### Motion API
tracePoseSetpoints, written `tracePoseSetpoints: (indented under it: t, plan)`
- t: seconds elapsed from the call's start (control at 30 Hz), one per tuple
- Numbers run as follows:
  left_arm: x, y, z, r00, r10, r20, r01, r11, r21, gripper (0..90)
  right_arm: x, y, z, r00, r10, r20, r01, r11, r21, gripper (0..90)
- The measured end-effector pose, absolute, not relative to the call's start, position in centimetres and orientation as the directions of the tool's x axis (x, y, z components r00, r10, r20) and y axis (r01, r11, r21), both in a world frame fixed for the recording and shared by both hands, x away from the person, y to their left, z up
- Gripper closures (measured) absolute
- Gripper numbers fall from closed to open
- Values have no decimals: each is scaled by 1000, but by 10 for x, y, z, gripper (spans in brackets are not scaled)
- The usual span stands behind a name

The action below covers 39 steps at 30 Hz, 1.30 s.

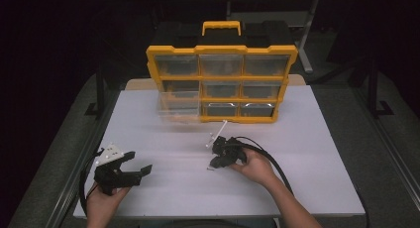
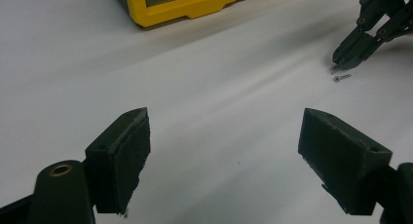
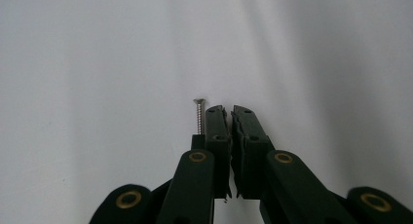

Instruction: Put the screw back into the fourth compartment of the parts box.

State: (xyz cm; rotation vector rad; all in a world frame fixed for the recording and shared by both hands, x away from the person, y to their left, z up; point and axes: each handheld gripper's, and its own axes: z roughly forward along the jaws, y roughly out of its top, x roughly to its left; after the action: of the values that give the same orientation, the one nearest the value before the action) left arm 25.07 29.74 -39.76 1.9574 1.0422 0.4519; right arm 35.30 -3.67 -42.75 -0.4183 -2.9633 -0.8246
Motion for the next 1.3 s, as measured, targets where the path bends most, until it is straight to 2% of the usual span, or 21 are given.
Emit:
tracePoseSetpoints:
  t: [0.2,0.43,0.7,1.03,1.3]
  plan:
    - [250,297,-397,588,806,-69,498,-294,816,190,356,-44,-417,-961,256,106,273,813,514,850]
    - [251,298,-397,589,805,-66,499,-298,814,190,367,-65,-376,-949,290,127,309,763,568,850]
    - [250,297,-397,588,806,-67,499,-296,815,190,383,-80,-319,-949,304,80,286,730,621,850]
    - [251,299,-397,597,800,-52,497,-319,807,190,400,-71,-264,-953,301,25,250,740,624,849]
    - [251,298,-397,598,800,-53,492,-314,812,190,414,-46,-231,-958,286,-21,210,752,625,849]
